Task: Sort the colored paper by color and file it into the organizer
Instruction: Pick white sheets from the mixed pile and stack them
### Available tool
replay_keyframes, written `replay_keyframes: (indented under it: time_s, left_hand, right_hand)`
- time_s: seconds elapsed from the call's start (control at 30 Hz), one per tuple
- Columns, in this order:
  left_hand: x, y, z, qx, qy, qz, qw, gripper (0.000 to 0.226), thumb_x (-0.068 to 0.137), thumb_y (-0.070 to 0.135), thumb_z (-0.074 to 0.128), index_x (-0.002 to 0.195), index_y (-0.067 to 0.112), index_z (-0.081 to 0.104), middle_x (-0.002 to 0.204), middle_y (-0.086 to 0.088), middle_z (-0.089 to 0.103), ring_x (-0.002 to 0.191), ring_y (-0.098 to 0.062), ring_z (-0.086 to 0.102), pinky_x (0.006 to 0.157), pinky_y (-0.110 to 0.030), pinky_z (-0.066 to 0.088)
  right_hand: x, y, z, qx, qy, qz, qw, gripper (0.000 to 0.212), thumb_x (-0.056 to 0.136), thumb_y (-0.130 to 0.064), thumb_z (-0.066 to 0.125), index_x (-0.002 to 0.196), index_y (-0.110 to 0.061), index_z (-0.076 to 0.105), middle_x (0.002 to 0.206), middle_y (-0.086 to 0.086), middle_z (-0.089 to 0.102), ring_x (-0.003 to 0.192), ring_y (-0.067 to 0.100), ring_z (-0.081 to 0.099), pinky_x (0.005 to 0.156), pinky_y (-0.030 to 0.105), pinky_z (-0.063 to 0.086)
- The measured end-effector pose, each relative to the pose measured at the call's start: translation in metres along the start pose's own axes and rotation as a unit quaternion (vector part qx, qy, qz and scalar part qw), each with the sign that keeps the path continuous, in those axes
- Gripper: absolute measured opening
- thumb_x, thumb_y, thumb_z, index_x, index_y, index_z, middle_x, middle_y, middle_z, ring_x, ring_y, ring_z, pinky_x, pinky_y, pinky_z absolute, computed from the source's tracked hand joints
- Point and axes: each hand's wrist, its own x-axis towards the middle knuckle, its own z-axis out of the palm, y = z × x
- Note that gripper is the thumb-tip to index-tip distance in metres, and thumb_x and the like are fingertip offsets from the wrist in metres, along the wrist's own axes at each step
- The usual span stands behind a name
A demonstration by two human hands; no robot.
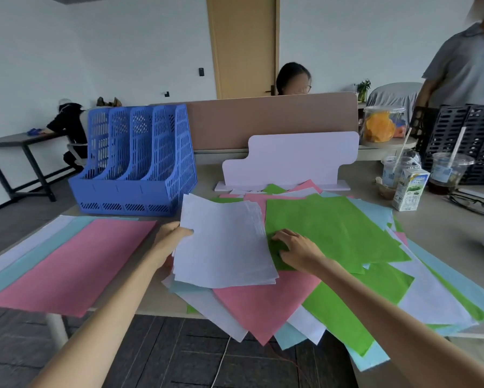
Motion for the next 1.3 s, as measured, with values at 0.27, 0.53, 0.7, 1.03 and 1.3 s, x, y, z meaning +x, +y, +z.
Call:
replay_keyframes:
  time_s: [0.27,0.53,0.7,1.03,1.3]
  left_hand:
    - [0.016,0.003,0.02,0.087,0.02,0.02,0.996,0.028,0.085,0.02,0.065,0.113,0.013,0.064,0.114,-0.005,0.067,0.098,-0.022,0.062,0.086,-0.035,0.051]
    - [-0.001,0.003,0.004,0.075,0.098,0.161,0.979,0.041,0.097,0.008,0.047,0.138,0.011,0.045,0.134,-0.001,0.052,0.119,-0.016,0.048,0.099,-0.027,0.035]
    - [-0.008,0.005,-0.021,0.022,0.166,0.15,0.974,0.04,0.098,0.012,0.047,0.137,0.01,0.045,0.134,-0.004,0.052,0.121,-0.022,0.049,0.1,-0.033,0.037]
    - [-0.041,-0.004,-0.043,-0.065,0.123,0.124,0.983,0.036,0.095,0.014,0.053,0.131,0.016,0.053,0.12,0.003,0.061,0.109,-0.018,0.057,0.092,-0.035,0.046]
    - [-0.065,-0.009,-0.03,-0.122,0.065,0.097,0.986,0.026,0.094,0.019,0.058,0.119,0.017,0.061,0.105,0.006,0.067,0.097,-0.013,0.063,0.073,-0.024,0.05]
  right_hand:
    - [0.0,0.002,0.004,-0.012,0.006,-0.007,1.0,0.046,0.089,-0.014,0.045,0.134,-0.023,0.046,0.14,-0.007,0.043,0.117,0.019,0.05,0.094,0.032,0.042]
    - [0.001,0.002,0.007,-0.036,0.017,-0.008,0.999,0.043,0.088,-0.02,0.044,0.131,-0.022,0.047,0.136,-0.006,0.045,0.122,0.017,0.047,0.103,0.033,0.035]
    - [0.0,-0.004,0.007,-0.053,0.011,0.0,0.999,0.043,0.088,-0.021,0.044,0.131,-0.021,0.045,0.133,-0.005,0.046,0.12,0.016,0.047,0.102,0.033,0.036]
    - [0.018,-0.052,0.001,0.281,0.048,0.078,0.955,0.035,0.091,0.002,0.041,0.12,-0.005,0.061,0.12,0.007,0.064,0.082,0.012,0.06,0.069,0.019,0.045]
    - [0.013,-0.077,0.004,0.61,-0.053,0.137,0.779,0.038,0.098,-0.034,0.047,0.115,-0.003,0.061,0.096,0.007,0.067,0.079,0.021,0.064,0.066,0.025,0.051]
